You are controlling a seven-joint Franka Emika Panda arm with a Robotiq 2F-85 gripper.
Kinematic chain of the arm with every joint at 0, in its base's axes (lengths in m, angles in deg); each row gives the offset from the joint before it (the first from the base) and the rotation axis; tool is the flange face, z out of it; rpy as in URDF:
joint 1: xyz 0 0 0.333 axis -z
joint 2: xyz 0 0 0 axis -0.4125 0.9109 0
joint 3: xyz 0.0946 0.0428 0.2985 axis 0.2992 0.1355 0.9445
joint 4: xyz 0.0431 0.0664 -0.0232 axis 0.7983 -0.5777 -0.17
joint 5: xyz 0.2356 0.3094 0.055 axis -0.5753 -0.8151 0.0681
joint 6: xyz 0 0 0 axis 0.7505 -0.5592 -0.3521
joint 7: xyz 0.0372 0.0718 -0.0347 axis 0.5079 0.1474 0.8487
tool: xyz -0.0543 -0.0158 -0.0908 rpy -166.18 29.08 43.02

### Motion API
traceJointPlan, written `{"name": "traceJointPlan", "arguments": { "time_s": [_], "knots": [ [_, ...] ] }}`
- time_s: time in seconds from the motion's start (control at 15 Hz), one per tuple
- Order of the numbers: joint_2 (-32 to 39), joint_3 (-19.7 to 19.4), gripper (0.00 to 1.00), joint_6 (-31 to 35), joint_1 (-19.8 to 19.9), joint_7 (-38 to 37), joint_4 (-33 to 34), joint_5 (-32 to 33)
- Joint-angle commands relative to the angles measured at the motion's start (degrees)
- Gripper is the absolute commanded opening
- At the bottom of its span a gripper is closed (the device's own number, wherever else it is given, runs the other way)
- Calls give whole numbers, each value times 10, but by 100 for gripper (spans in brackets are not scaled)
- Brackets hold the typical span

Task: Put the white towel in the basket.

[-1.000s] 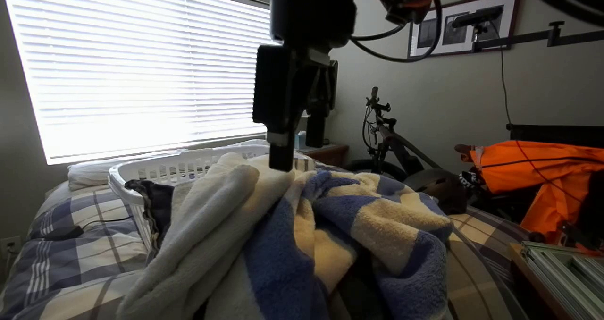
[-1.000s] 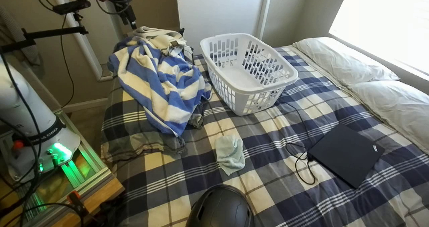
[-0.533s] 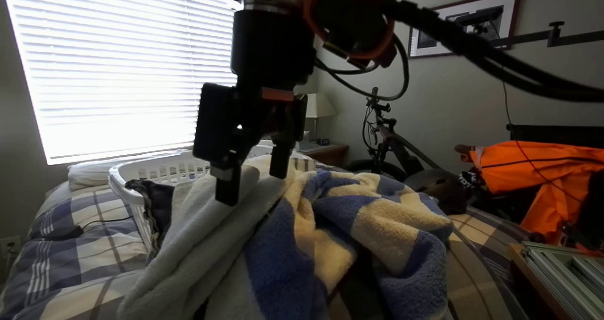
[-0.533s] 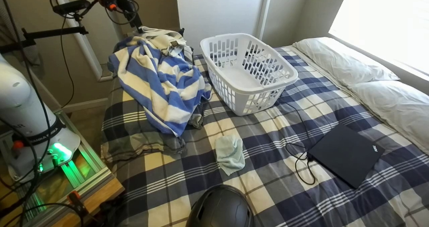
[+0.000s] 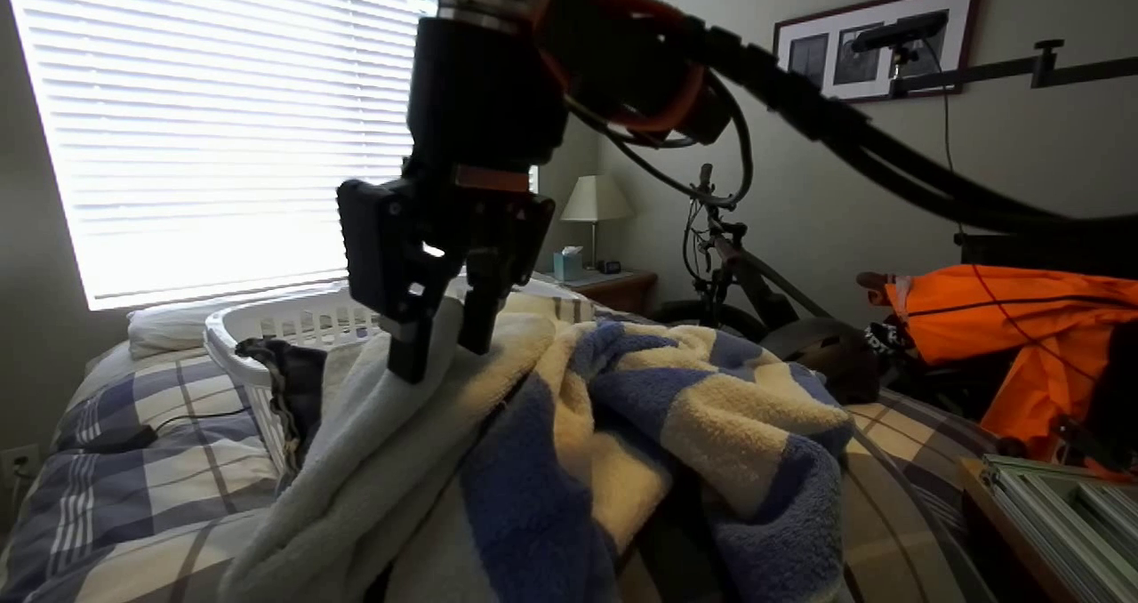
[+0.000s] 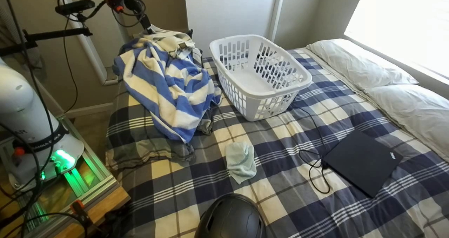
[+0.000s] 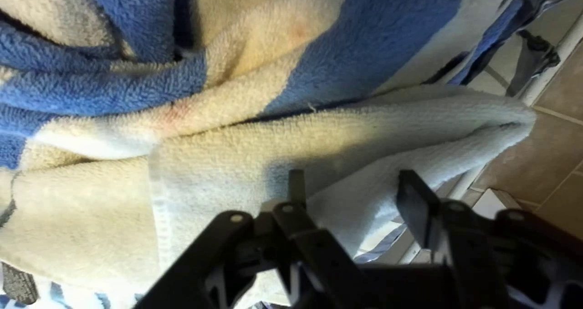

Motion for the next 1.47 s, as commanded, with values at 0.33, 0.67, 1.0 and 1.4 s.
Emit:
{"name": "traceJointPlan", "arguments": {
  "time_s": [0.33,0.67,1.0,1.4],
  "knots": [
    [-10,-27,2,19,-10,-119,7,89],
    [-20,-55,4,84,3,-217,37,205],
    [-8,-92,4,147,24,-305,94,350],
    [1,-125,6,170,39,-370,127,448]
  ]
}}
